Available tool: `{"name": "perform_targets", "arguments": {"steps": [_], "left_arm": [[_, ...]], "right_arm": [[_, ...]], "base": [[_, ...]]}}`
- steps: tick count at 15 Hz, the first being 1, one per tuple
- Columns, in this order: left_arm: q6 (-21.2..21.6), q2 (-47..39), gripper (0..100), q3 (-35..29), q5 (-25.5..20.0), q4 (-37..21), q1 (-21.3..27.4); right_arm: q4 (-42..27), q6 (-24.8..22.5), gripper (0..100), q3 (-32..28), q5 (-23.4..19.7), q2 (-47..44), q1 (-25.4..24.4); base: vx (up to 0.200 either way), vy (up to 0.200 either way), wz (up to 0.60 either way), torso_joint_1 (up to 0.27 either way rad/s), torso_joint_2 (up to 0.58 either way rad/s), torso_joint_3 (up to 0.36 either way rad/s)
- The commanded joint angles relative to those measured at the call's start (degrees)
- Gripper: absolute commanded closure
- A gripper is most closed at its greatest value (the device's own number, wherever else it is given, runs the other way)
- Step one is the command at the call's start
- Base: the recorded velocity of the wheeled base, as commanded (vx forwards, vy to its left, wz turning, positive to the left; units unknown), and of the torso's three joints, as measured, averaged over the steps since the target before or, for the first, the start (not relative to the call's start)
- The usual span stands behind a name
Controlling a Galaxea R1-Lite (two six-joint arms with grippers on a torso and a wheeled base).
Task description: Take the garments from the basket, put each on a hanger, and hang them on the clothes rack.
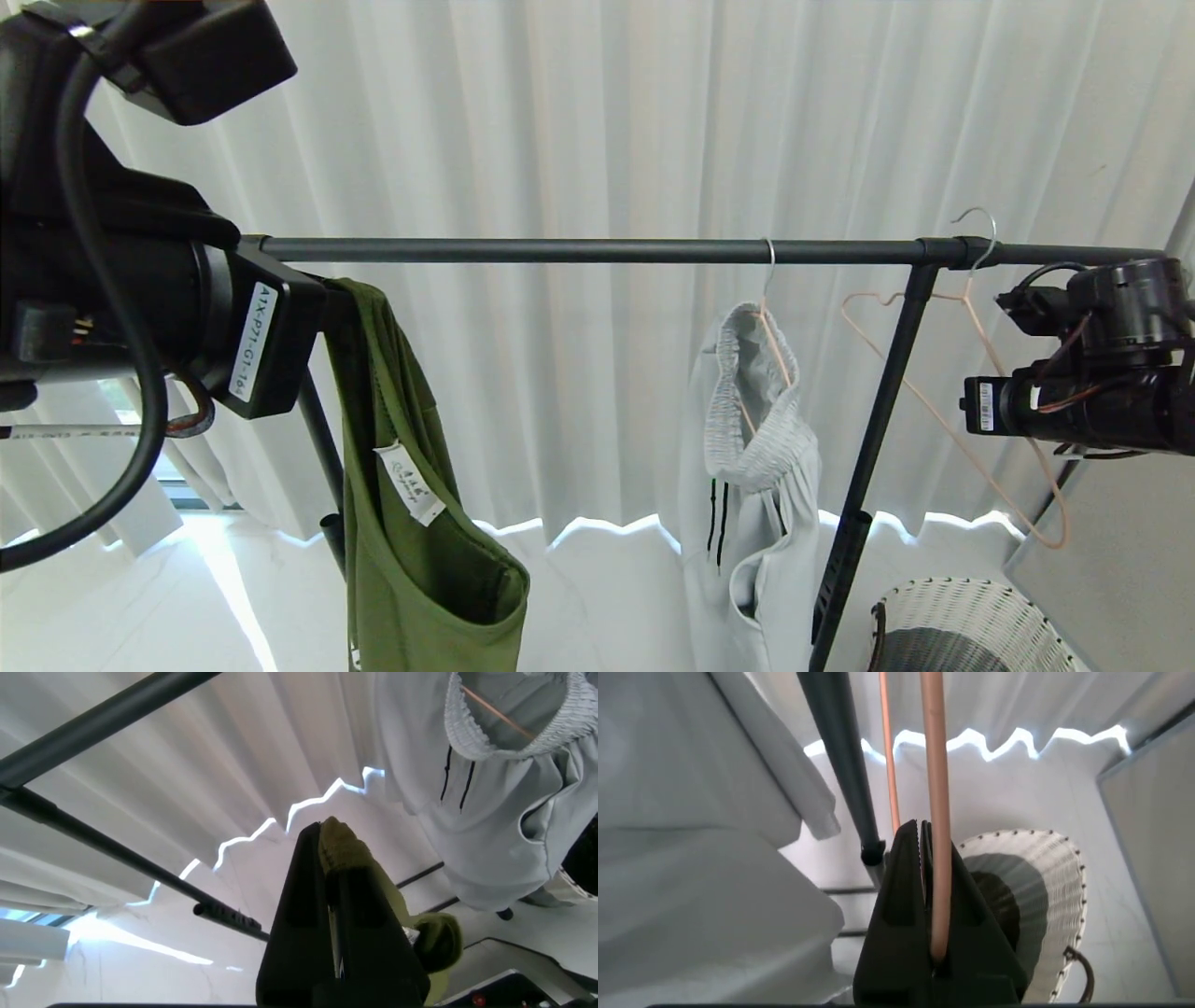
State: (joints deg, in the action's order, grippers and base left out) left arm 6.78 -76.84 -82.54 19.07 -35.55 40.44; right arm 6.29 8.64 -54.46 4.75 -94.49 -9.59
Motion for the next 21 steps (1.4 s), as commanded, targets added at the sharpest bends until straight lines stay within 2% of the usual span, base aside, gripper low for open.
{"name": "perform_targets", "arguments": {"steps": [1, 4, 7, 14, 19, 21], "left_arm": [[0.08, 0.02, 100, 0.01, 0.01, -0.05, -0.01], [0.17, 0.2, 100, 1.16, 0.01, -0.05, -0.01], [0.25, 0.2, 100, 1.24, 0.01, -0.05, 0.08], [0.25, -0.15, 100, 1.86, 0.01, -0.05, -0.01], [0.17, -0.15, 100, 3.7, 0.01, 0.04, -0.01], [0.17, -0.07, 100, 4.32, 0.01, 0.13, -0.01]], "right_arm": [[-0.05, -0.12, 100, 1.19, 0.08, 3.0, -0.43], [0.04, -0.12, 100, 4.97, 2.28, 7.21, -0.43], [-0.14, -0.29, 100, 9.63, 2.72, 13.19, -0.43], [-0.14, -0.82, 100, 20.18, 2.8, 22.07, -0.51], [-0.14, -0.82, 100, 22.64, 2.8, 24.18, -0.51], [-0.14, -0.82, 100, 22.64, 2.72, 24.88, -0.6]], "base": [[0.0, 0.0, 0.0, 0.0, 0.0, 0.0], [0.0, 0.0, 0.0, 0.0, 0.0, 0.0], [0.0, 0.0, 0.0, 0.0, 0.0, 0.0], [-0.2, 0.0, 0.0, 0.002, 0.0, 0.002], [-0.2, 0.0, 0.0, 0.0, 0.01, -0.001], [0.0, 0.0, 0.0, 0.0, 0.0, 0.0]]}}
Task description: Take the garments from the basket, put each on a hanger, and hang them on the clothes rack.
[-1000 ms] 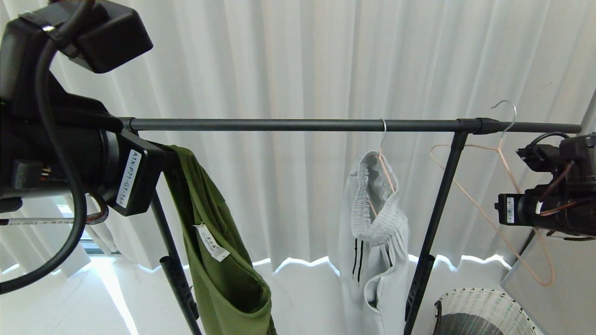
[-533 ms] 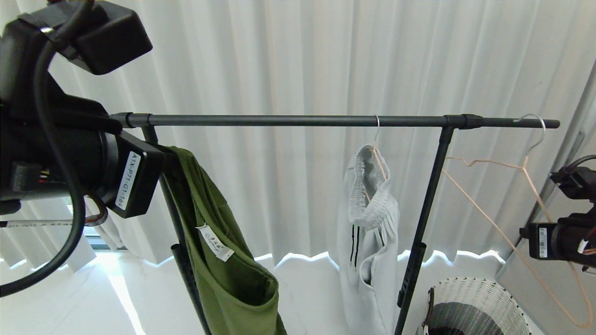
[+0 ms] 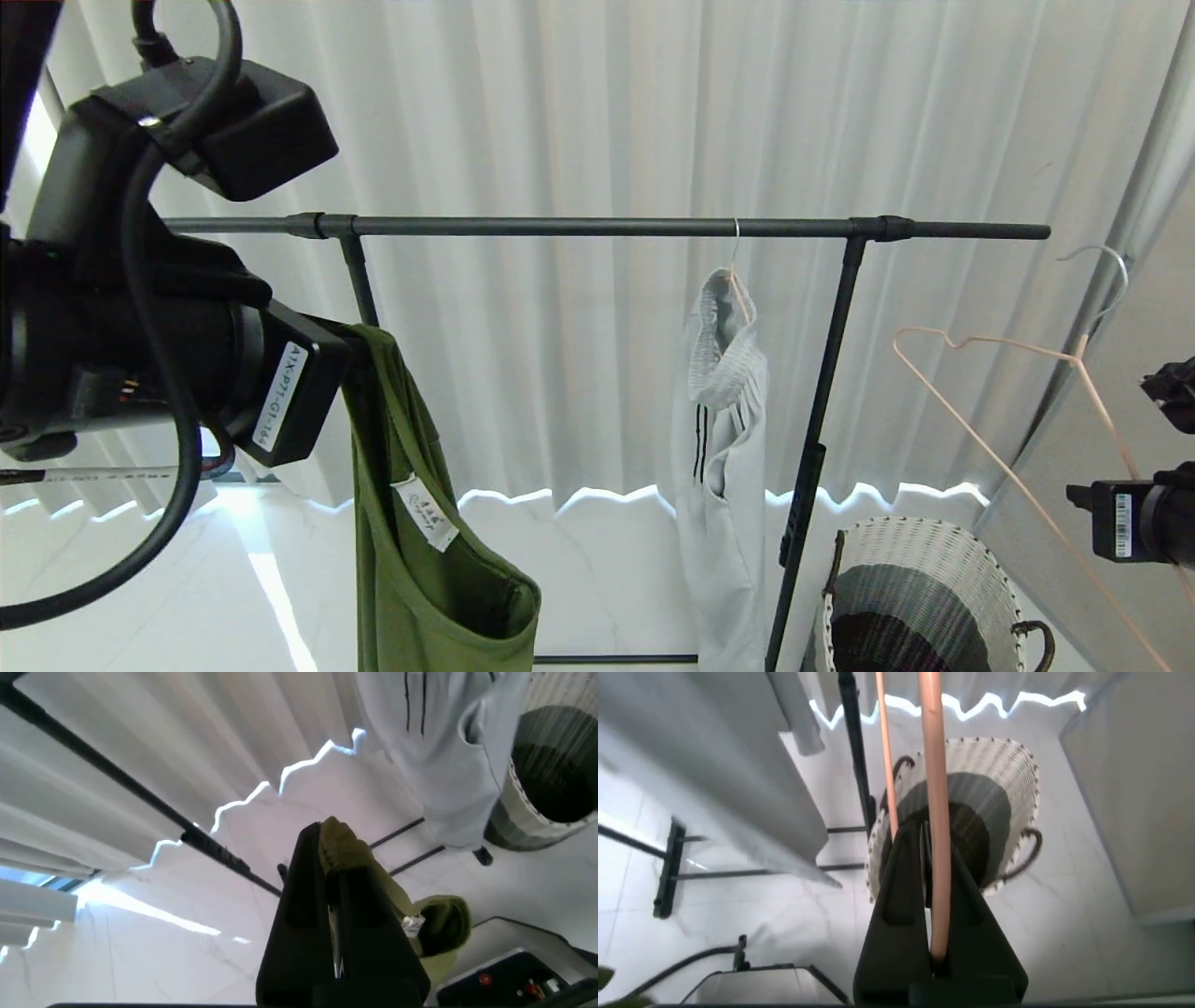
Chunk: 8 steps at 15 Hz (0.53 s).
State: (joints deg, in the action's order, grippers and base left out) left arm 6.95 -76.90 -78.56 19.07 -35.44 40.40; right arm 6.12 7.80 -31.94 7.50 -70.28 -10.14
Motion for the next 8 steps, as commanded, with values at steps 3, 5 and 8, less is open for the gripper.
{"name": "perform_targets", "arguments": {"steps": [3, 5, 8], "left_arm": [[0.08, -0.36, 100, 3.76, 0.01, 4.76, 0.03], [0.08, -0.45, 100, 5.34, 0.8, 5.38, 0.03], [0.08, -0.88, 100, 5.69, 2.03, 5.38, 0.03]], "right_arm": [[0.03, 0.02, 100, 0.12, -0.11, 2.78, -3.13], [0.03, 0.02, 100, -0.05, -0.2, 4.36, -4.8], [0.03, 0.11, 100, 0.47, -0.29, 7.17, -9.54]], "base": [[0.0, 0.0, 0.0, 0.0, 0.0, 0.0], [0.0, 0.1, 0.0, 0.001, 0.0, -0.001], [0.0, 0.2, 0.0, 0.001, 0.0, 0.007]]}}
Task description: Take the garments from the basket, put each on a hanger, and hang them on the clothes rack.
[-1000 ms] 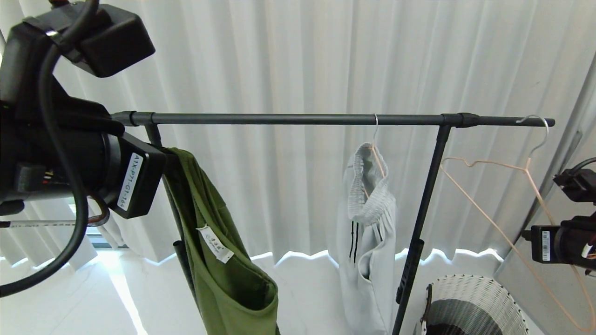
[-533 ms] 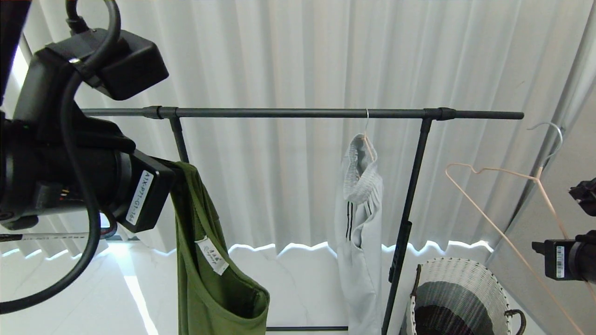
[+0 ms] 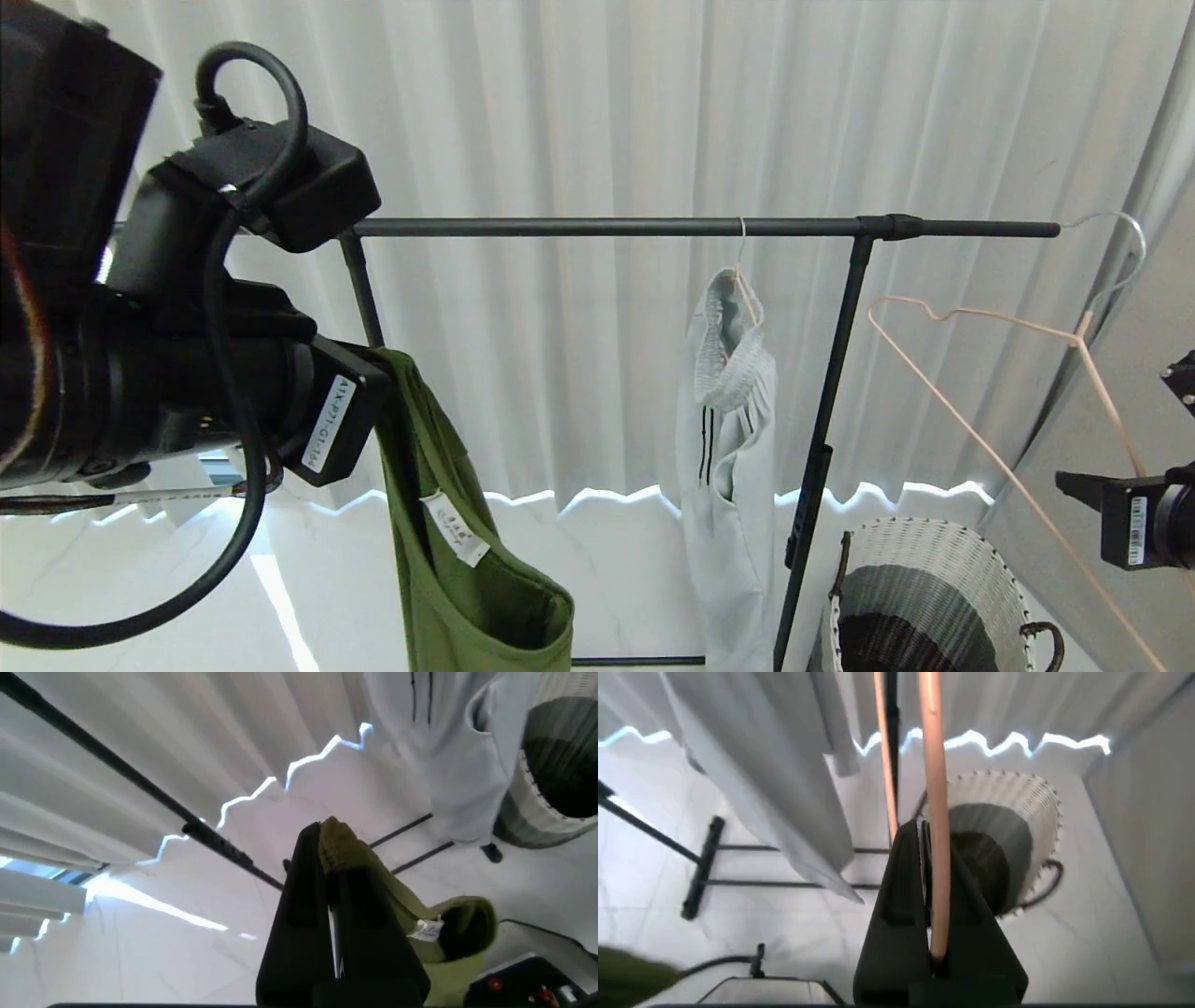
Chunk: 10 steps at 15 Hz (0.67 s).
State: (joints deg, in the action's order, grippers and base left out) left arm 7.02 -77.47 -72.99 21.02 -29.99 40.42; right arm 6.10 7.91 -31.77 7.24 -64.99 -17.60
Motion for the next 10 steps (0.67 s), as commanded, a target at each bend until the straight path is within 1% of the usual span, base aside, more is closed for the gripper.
{"name": "perform_targets", "arguments": {"steps": [1, 5, 7, 9, 10], "left_arm": [[0.01, -0.49, 100, 0.04, 0.08, -0.07, -0.35], [0.01, -0.66, 100, 0.21, 0.17, 0.02, -0.7], [0.01, -0.66, 100, 0.39, 0.08, 0.11, -0.7], [0.01, -0.66, 100, 1.27, 0.08, 0.11, -0.61], [0.01, -0.75, 100, 1.53, 0.08, 0.11, -0.61]], "right_arm": [[0.14, 0.0, 100, 0.3, -0.12, 2.5, -3.84], [0.5, 0.09, 100, 0.39, -0.12, 3.2, -9.73], [0.23, 0.17, 100, 0.48, -0.3, 3.55, -12.46], [0.23, 0.53, 100, 1.45, -0.56, 3.55, -16.59], [0.32, 0.7, 100, 2.24, -1.0, 3.55, -19.4]], "base": [[0.0, 0.2, 0.0, 0.017, 0.01, -0.002], [0.0, 0.2, 0.0, 0.005, 0.0, 0.002], [0.0, 0.0, 0.0, 0.0, 0.0, 0.0], [0.0, 0.0, 0.0, 0.0, 0.0, 0.0], [0.0, 0.0, 0.0, 0.0, 0.0, 0.0]]}}
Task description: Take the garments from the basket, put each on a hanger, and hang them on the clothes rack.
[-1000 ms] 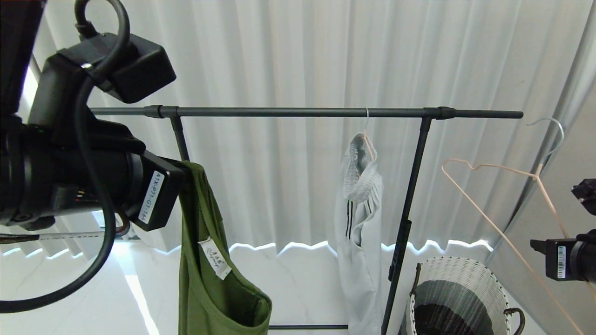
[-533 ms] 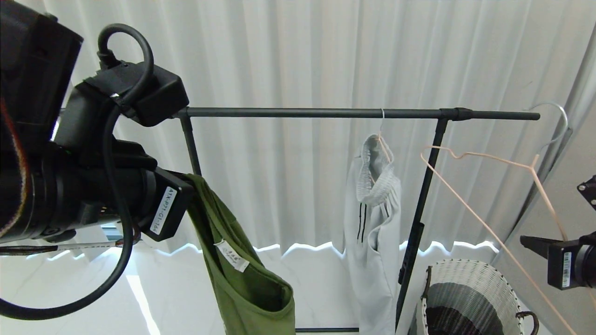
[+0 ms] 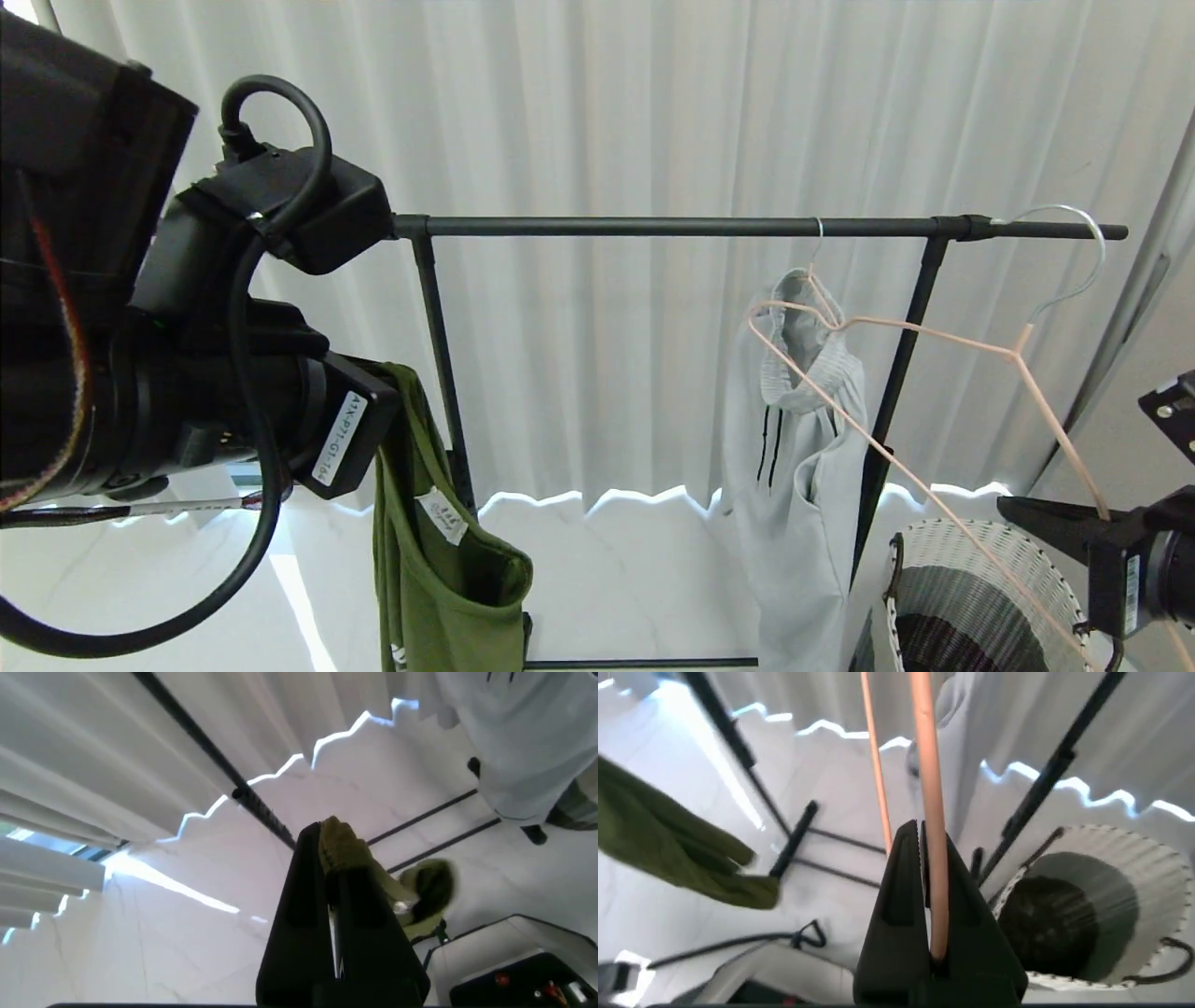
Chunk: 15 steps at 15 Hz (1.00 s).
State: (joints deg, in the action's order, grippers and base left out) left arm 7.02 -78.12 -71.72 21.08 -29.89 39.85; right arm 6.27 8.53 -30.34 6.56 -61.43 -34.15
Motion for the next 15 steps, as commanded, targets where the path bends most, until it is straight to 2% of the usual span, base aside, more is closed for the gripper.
{"name": "perform_targets", "arguments": {"steps": [1, 4, 6, 11, 15], "left_arm": [[-0.08, -0.63, 100, 0.44, 0.1, 0.01, -0.12], [-0.52, -2.48, 100, 0.26, 2.21, 0.01, -0.04], [-0.96, -3.36, 100, 0.0, 2.21, 0.1, 0.05], [-10.8, -6.17, 100, -0.62, 2.39, 1.24, 2.69], [-11.33, -7.31, 100, -0.7, 2.65, 1.94, 2.95]], "right_arm": [[0.15, 0.7, 100, 2.13, -0.76, 0.34, -8.83], [0.41, 5.0, 100, 3.18, -3.75, 1.31, -21.58], [0.41, 5.88, 100, 3.27, -5.68, 1.31, -26.06], [0.41, 5.62, 100, 3.1, -8.23, 0.87, -27.82], [0.41, 5.53, 100, 3.01, -8.4, 0.78, -28.43]], "base": [[0.0, 0.0, 0.0, 0.0, 0.0, 0.0], [0.0, 0.0, 0.0, 0.0, 0.0, 0.0], [0.0, 0.0, 0.0, 0.0, 0.0, 0.0], [0.0, 0.0, 0.0, 0.0, 0.0, 0.0], [0.0, 0.0, 0.0, 0.0, 0.0, 0.0]]}}
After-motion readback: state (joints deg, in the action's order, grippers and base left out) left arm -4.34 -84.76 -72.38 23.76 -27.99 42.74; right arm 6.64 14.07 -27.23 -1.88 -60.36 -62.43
